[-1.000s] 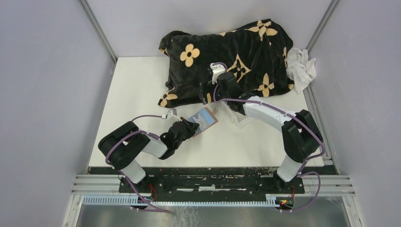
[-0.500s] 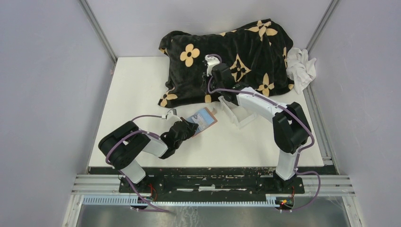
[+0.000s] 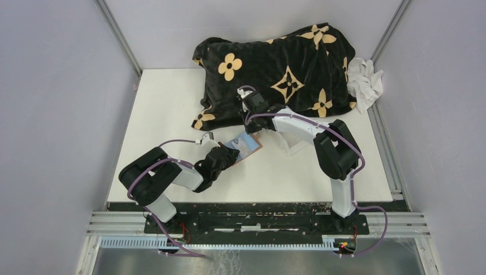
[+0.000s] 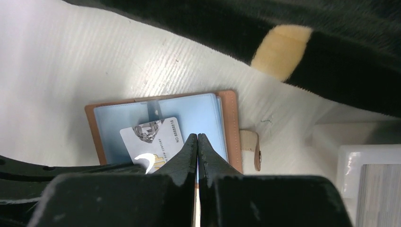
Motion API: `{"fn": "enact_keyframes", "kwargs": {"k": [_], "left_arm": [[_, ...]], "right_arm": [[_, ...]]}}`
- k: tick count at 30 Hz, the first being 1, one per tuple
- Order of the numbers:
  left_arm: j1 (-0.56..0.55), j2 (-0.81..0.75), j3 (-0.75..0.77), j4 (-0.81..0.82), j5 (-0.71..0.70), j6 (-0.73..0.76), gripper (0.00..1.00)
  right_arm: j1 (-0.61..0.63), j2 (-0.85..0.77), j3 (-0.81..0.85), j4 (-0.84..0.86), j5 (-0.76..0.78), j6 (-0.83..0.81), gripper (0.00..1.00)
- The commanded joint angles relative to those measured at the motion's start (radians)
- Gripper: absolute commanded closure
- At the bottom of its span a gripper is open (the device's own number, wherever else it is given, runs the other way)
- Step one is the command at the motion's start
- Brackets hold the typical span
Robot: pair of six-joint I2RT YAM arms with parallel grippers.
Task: Put the credit cards into the card holder
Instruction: Insert the credit card into the card holder.
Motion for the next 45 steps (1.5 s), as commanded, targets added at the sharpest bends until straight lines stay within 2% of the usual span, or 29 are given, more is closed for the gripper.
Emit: {"fn": "enact_keyframes", "kwargs": {"k": [1,16,28,37,45], "left_arm": [[0.003,-0.015,-0.013,0.024,-0.026,0.014,0.97],[0.003,-0.055,-0.064,0.132,-0.016,-0.006,0.97],[0.009,-0.177,-0.128,0.066,-0.049,-0.109,0.97],[0.051,-0.073,-0.154,0.181,0.034,-0.233,0.97],[0.090,0.120,-0.188,0.462,0.118,-0.358,0.97]], "right_arm": [[-0.003,0.019,-0.016,-0.012,-0.005,0.049,0.99],[-0.002,0.096,-0.045,-0.028,-0.013,0.088,0.99],[-0.001,0.122,-0.047,-0.033,-0.008,0.102,0.99],[-0.002,0.128,-0.044,-0.031,-0.013,0.103,0.99],[-0.005,0.124,-0.050,-0.034,-0.010,0.098,0.99]]}}
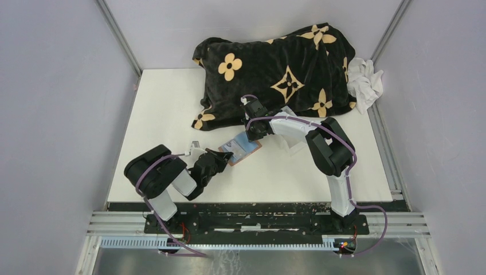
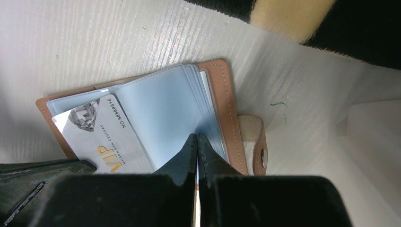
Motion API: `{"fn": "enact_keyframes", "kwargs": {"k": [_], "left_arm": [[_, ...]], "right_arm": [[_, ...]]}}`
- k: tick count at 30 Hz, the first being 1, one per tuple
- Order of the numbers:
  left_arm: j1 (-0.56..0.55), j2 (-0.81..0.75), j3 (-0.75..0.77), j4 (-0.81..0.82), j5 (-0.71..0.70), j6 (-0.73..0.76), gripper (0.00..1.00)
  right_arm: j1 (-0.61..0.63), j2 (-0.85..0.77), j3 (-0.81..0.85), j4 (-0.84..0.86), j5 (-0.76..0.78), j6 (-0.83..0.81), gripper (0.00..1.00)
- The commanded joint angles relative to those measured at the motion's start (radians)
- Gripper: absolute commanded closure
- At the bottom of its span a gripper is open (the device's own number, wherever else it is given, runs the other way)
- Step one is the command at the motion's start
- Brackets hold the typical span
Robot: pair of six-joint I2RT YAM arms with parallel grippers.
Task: Put the credit cards into the card holder
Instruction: Insert the credit card into the card holder.
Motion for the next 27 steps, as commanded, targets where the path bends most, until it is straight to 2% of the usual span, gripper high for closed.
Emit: {"fn": "enact_keyframes", "kwargs": {"k": [1,6,27], "left_arm": [[0.016,0.093,-0.025,0.236,0.056,-0.106,0.97],[0.023,0.142,-0.024,0.317,0.079,-0.115,0.97],[0.005,0.034,-0.065,0.265,0.031,-0.054,0.97]], "right_arm": [[-0.003,0.043,-0.003,-0.014,0.013,0.000,0.99],[-0.005,0.040,-0.007,-0.013,0.014,-0.002,0.99],[-0.011,0.037,-0.017,-0.010,0.024,0.001,0.99]]}}
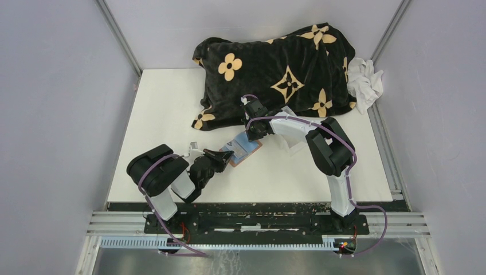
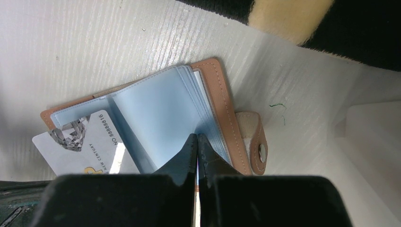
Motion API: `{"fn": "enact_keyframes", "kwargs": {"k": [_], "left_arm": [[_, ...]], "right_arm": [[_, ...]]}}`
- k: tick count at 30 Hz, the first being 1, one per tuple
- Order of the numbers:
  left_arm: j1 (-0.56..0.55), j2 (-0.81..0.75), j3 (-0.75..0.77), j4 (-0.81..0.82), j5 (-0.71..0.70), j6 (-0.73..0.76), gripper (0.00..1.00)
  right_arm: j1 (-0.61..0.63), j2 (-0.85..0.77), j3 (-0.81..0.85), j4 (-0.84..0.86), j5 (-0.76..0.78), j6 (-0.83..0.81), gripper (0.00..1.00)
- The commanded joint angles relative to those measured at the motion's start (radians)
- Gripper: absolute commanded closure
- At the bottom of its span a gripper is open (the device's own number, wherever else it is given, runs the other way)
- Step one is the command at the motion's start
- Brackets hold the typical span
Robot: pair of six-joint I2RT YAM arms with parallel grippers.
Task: Put the credit cards into the card holder
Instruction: Insert the credit card into the card holder.
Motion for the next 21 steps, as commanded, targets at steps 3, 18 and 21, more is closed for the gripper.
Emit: {"fn": "enact_keyframes", "kwargs": {"k": [3,18,21], "left_arm": [[-0.013,-0.026,0.004,0.018,-0.026,0.029,0.97],[-0.023,0.063,0.017,0.102,-0.038,0.024,0.97],[-0.024,0.066,0.018,0.110,-0.032,0.025,0.97]], "right_arm": [[-0.005,0.033,-0.018,-0.012,0.024,0.000,0.99],[-0.006,0.034,-0.025,-0.008,0.020,0.001,0.99],[-0.006,0.034,-0.027,-0.008,0.022,0.001,0.99]]}}
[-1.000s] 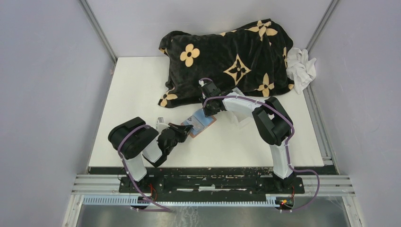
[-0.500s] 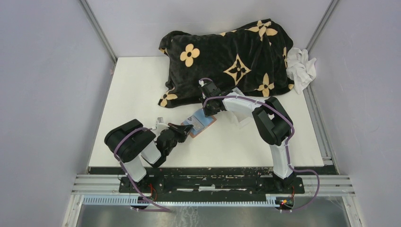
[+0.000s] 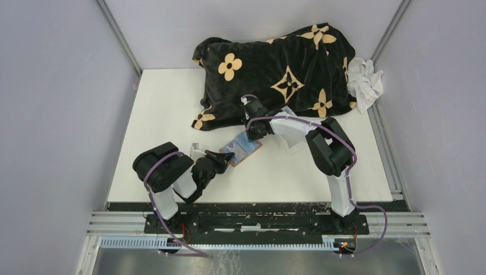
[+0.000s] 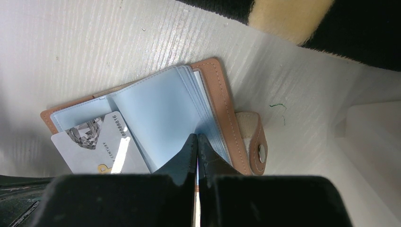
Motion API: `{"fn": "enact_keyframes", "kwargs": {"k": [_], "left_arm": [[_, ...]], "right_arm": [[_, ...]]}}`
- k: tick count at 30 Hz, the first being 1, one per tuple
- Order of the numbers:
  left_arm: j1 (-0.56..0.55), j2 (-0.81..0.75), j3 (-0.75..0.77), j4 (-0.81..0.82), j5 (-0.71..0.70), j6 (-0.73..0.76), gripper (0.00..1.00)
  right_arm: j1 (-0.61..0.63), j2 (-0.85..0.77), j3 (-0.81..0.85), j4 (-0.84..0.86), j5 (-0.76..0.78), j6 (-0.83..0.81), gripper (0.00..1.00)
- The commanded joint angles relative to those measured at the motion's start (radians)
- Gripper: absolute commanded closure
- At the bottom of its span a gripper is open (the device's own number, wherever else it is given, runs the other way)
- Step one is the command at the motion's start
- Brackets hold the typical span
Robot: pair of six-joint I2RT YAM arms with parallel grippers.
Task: Put the credit cards into the card holder
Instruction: Insert the credit card into the card holder.
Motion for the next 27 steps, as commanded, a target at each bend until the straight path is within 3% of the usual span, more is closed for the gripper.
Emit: {"fn": "enact_keyframes", "kwargs": {"k": [1,27], "left_arm": [[-0.006,0.011,0.014,0.080,-0.030,0.026,0.97],[-0.012,0.034,0.029,0.099,-0.050,0.046,0.97]], "right_arm": [[-0.005,0.034,-0.025,-0.009,0.022,0.002,0.99],[-0.009,0.027,-0.037,-0.002,0.021,0.004,0.99]]}}
